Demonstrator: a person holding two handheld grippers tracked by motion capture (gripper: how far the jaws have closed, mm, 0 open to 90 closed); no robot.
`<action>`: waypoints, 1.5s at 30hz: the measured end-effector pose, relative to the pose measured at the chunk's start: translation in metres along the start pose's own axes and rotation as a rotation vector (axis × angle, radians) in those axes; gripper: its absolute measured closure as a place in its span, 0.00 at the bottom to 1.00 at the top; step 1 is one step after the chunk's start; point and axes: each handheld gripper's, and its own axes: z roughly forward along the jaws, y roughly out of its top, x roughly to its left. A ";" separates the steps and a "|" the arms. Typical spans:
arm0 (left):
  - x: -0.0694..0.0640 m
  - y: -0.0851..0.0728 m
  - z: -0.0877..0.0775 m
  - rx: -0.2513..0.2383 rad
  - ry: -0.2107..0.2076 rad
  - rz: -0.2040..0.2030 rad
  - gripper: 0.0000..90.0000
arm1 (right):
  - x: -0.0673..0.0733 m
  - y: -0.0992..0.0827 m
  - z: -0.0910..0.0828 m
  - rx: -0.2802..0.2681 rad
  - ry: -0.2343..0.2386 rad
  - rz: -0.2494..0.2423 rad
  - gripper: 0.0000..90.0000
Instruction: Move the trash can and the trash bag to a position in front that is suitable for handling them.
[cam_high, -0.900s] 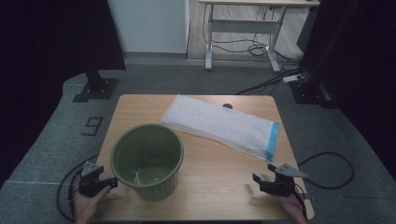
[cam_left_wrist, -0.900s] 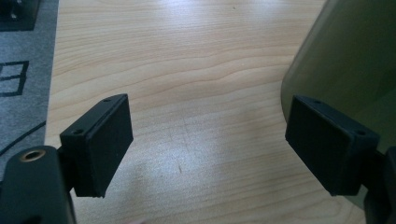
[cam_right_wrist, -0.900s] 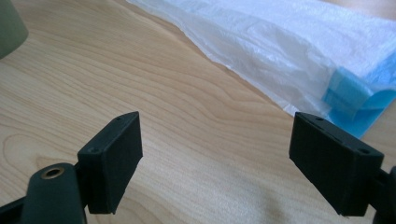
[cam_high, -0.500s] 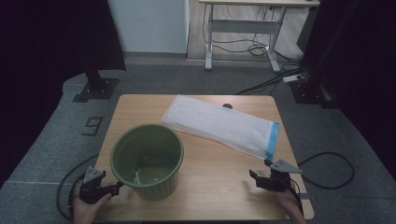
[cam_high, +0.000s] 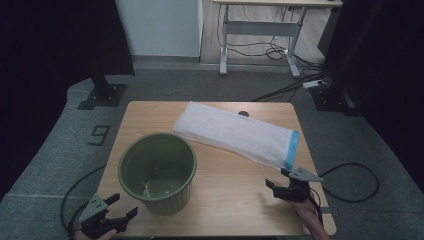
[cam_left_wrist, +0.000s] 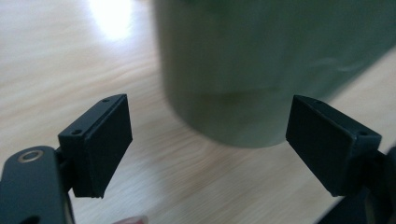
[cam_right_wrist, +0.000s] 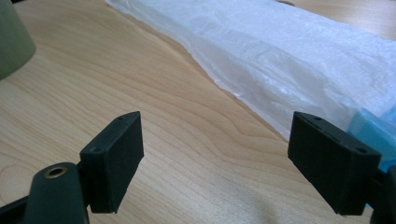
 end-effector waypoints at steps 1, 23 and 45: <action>-0.002 0.002 0.001 -0.004 -0.017 0.015 0.16 | -0.001 0.000 -0.001 -0.005 -0.002 0.008 0.20; -0.031 0.052 0.073 0.082 -0.112 0.170 0.14 | 0.003 -0.007 -0.004 0.017 -0.022 0.019 0.20; -0.067 0.104 0.164 0.107 -0.095 0.229 0.16 | 0.006 -0.013 -0.014 0.037 -0.029 0.015 0.19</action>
